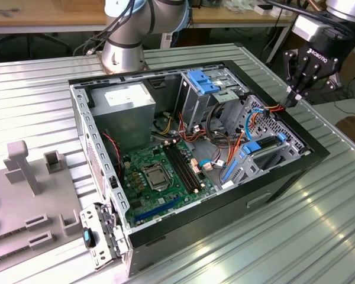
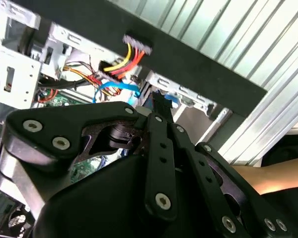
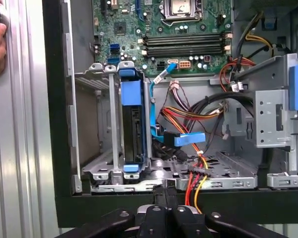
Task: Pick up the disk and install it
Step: 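Insert the first disk wire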
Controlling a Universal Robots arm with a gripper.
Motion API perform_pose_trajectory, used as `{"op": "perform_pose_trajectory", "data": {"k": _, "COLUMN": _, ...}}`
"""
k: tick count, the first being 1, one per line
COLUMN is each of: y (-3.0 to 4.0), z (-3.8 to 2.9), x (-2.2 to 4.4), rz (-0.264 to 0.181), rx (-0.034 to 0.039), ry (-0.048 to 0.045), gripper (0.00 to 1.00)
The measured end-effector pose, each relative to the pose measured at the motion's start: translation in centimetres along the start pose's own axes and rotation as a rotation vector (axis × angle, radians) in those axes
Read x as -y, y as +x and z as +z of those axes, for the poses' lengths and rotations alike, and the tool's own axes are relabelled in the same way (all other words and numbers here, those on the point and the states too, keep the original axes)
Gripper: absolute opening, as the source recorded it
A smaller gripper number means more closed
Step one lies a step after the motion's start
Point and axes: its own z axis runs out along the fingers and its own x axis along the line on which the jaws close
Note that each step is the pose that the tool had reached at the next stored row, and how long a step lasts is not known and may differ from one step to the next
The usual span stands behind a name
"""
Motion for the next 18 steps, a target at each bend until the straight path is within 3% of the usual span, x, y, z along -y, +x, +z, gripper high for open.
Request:
{"op": "perform_pose_trajectory", "data": {"k": 7, "y": -2.45, "z": 0.06, "x": 1.68, "rz": -0.001, "rx": -0.0003, "ry": 0.0001, "gripper": 0.11}}
{"op": "perform_pose_trajectory", "data": {"k": 14, "y": -2.78, "z": 0.12, "x": 1.74, "rz": -0.114, "rx": 0.0029, "ry": 0.0072, "gripper": 0.11}}
{"op": "perform_pose_trajectory", "data": {"k": 18, "y": -2.86, "z": 0.14, "x": 1.72, "rz": -0.226, "rx": 0.0061, "ry": 0.0143, "gripper": 0.11}}
